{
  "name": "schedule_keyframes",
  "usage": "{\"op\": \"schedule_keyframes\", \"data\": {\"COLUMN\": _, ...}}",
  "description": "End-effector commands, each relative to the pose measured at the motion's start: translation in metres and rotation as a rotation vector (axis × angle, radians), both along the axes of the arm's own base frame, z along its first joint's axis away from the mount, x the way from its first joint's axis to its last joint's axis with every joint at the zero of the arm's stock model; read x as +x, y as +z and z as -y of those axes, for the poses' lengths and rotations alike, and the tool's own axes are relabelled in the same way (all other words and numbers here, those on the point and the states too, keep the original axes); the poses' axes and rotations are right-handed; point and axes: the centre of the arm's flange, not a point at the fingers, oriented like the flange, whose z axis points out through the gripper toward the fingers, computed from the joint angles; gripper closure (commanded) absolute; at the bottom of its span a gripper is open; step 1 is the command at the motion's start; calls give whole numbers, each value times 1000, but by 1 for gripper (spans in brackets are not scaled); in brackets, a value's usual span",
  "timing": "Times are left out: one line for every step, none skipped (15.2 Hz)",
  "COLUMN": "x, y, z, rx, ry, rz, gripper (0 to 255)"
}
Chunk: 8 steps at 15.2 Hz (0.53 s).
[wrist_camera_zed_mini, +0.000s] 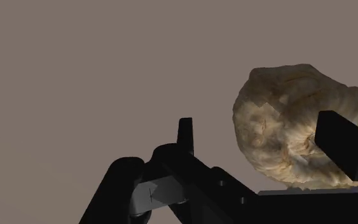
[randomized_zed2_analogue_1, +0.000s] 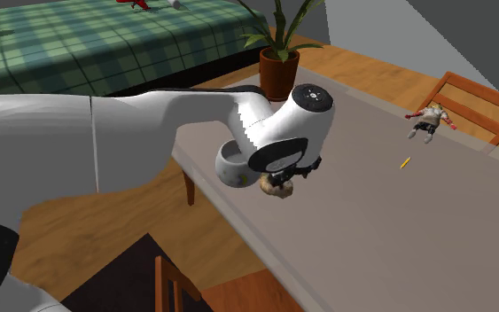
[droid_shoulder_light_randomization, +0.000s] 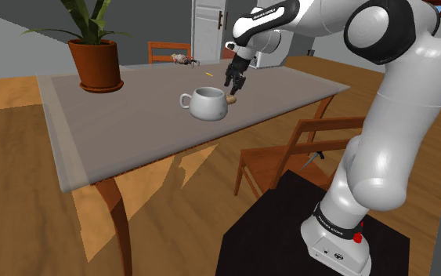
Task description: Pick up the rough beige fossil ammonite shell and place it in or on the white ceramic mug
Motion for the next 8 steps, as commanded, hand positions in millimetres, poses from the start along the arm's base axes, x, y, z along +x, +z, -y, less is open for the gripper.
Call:
{"op": "schedule_keyframes", "data": {"x": 2, "y": 4, "z": 2, "rx": -32, "ry": -30, "rz": 19, "gripper": 0}}
{"op": "schedule_keyframes", "data": {"x": 11, "y": -3, "z": 28, "rx": 64, "ry": 314, "rz": -57, "gripper": 0}}
{"op": "schedule_keyframes", "data": {"x": 9, "y": 5, "z": 19, "rx": -13, "ry": -19, "rz": 1, "gripper": 0}}
{"op": "schedule_keyframes", "data": {"x": 9, "y": 5, "z": 19, "rx": -13, "ry": -19, "rz": 1, "gripper": 0}}
{"op": "schedule_keyframes", "data": {"x": -4, "y": 2, "z": 30, "rx": 19, "ry": 210, "rz": 39, "gripper": 0}}
{"op": "schedule_keyframes", "data": {"x": -15, "y": -2, "z": 43, "rx": 52, "ry": 439, "rz": 78, "gripper": 0}}
{"op": "schedule_keyframes", "data": {"x": -19, "y": -4, "z": 50, "rx": 67, "ry": 547, "rz": 96, "gripper": 0}}
{"op": "schedule_keyframes", "data": {"x": -17, "y": -9, "z": 48, "rx": 67, "ry": 547, "rz": 96, "gripper": 0}}
